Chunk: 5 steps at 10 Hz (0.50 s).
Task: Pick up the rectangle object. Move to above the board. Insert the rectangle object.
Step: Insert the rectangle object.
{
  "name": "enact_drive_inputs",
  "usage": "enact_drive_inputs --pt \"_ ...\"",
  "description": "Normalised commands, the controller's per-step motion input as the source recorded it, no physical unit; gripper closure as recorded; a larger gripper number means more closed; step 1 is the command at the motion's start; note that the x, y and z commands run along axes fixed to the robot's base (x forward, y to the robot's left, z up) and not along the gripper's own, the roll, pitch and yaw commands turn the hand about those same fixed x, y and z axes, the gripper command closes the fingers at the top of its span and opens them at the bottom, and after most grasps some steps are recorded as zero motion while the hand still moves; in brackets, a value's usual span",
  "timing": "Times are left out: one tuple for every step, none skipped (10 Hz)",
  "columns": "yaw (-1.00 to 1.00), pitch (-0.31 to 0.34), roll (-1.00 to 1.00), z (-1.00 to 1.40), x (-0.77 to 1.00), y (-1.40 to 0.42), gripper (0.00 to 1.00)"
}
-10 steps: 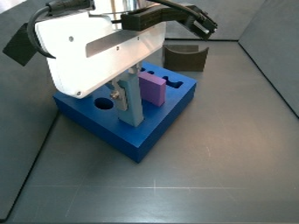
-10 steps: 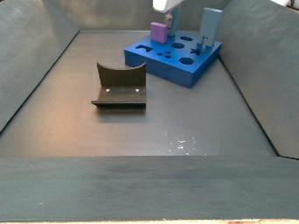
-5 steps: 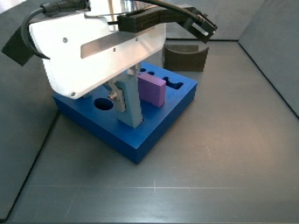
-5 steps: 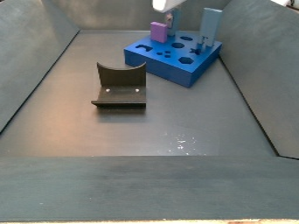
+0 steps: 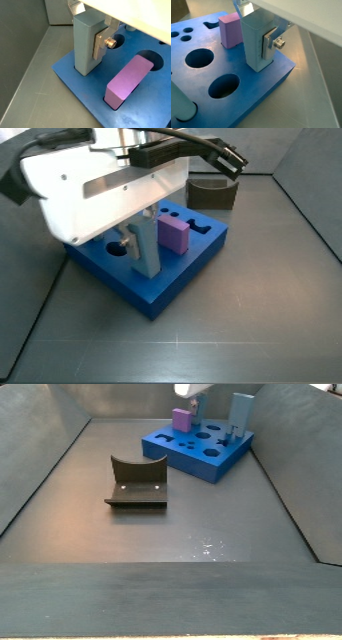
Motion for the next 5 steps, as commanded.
enact_drive_inputs --pt "0.37 -0.100 1.00 0.00 0.00 -0.18 1.00" --pt "0.29 -0.217 0.08 -1.00 0.00 0.00 1.00" --pt "0.23 -0.114 0.00 -1.00 -0.02 0.00 1.00" --pt "0.23 -0.023 0.04 -1.00 -0.13 0.00 1.00" --pt "0.21 -0.026 0.05 -1.00 -0.13 0.00 1.00"
